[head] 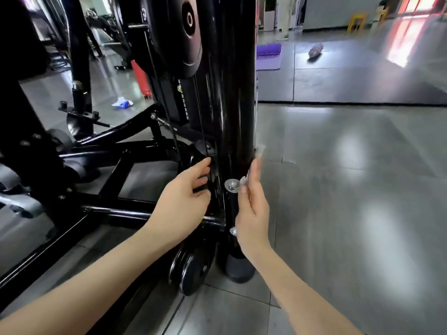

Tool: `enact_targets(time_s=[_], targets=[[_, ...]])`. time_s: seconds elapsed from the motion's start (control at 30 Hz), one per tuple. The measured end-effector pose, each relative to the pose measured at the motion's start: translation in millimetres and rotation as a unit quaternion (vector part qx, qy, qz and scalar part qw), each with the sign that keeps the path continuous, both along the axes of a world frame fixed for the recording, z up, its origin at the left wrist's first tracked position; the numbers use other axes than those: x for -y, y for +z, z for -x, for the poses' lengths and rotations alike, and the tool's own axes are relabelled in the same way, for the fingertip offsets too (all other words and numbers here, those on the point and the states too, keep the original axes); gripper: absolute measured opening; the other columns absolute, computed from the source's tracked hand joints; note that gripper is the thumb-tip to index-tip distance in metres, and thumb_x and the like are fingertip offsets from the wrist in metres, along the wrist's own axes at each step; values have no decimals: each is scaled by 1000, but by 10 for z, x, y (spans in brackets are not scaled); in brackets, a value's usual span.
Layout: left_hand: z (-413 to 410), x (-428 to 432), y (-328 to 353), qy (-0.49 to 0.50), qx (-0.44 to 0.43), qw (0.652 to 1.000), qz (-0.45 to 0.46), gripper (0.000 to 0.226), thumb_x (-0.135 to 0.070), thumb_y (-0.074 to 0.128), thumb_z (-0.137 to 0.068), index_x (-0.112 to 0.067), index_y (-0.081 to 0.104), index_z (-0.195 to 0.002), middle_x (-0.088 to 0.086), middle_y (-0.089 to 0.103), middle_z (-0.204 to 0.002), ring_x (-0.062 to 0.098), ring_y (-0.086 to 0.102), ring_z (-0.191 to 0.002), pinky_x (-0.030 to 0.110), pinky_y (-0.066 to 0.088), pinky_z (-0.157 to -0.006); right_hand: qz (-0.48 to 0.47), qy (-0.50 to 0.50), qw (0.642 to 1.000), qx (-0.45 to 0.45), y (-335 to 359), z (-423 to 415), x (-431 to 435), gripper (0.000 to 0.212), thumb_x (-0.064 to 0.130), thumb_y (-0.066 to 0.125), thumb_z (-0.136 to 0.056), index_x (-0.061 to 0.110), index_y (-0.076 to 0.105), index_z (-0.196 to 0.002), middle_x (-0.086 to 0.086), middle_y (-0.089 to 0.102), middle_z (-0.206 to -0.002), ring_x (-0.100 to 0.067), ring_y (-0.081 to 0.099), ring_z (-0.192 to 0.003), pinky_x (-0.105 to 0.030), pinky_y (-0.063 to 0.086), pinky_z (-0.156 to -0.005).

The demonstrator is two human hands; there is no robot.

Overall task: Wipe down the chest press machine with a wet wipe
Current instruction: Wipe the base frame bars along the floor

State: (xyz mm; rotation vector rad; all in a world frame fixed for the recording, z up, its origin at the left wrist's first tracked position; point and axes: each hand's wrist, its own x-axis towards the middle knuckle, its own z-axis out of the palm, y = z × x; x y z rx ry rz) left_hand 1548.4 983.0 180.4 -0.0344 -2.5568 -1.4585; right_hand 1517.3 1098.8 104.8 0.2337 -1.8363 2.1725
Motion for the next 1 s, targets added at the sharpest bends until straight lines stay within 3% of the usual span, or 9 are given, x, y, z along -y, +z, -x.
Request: enact_targets(time_s=[0.1,0.13,0.23,0.27,0.33,0.53,0.8,0.9,1.0], targets=[[104,-93,108,1,-2,1000,-17,67,8,48,-88,-34,37,-140,-19,52,-124,1,49,-121,16,44,-91,8,13,994,112,-60,42,-77,50,8,31,-103,32,25,-146,16,44,-107,7,59,-96,-9,47,-80],[125,-135,165,-5,-5,1000,-27,69,9,48,-88,-38,39,-137,-22,54,-121,-1,51,-118,14,45,-89,14,16,992,125,5,44,-119,50,7,32,-103,30,27,-147,4,36,-135,-6,58,-99,-19,49,-85],[159,-241,311,-8,-21,999,-44,72,11,48,-86,-58,49,-106,-30,64,-105,-8,57,-107,21,45,-94,-37,14,999,5,415,16,-173,53,-1,33,-100,23,27,-147,30,50,-115,4,43,-118,-16,27,-101],[165,-248,338,-4,-19,999,-40,74,12,48,-85,-60,49,-99,-34,64,-97,-11,58,-102,18,45,-92,-53,13,998,-41,583,30,-163,53,-2,33,-100,21,25,-147,28,47,-123,11,37,-122,4,26,-89],[173,-228,362,-13,-2,1000,-24,77,16,47,-83,-58,48,-100,-41,62,-85,-17,58,-92,9,45,-82,-83,-18,990,-116,793,134,-128,52,1,33,-100,18,22,-148,15,39,-142,13,34,-129,-14,31,-108],[157,105,686,-42,19,999,0,59,11,45,-88,-37,55,-120,-27,61,-105,-8,56,-106,5,44,-85,-175,-123,928,-305,984,215,-99,53,-7,30,-91,1,33,-143,-17,54,-127,-37,57,-96,-30,44,-96],[41,685,1337,-11,-191,960,205,27,-19,52,-85,-21,68,-108,-14,60,-95,2,57,-86,8,45,-71,-472,-237,638,-560,1928,857,-281,47,-15,37,-94,1,38,-138,0,27,-153,-16,22,-143,-42,15,-118],[64,769,1712,39,-219,965,137,18,-35,61,-83,-24,66,-98,-15,60,-90,4,59,-86,13,48,-70,-603,-174,580,-519,2047,799,-387,44,2,25,-102,15,37,-142,-6,40,-147,-11,10,-145,-34,5,-119],[153,715,1969,15,-145,988,44,34,-33,72,-79,-35,56,-110,-17,57,-107,0,55,-103,14,47,-84,-736,-101,406,-533,1769,702,-574,44,1,18,-98,4,38,-138,-18,40,-145,-23,0,-147,-42,-3,-119]])
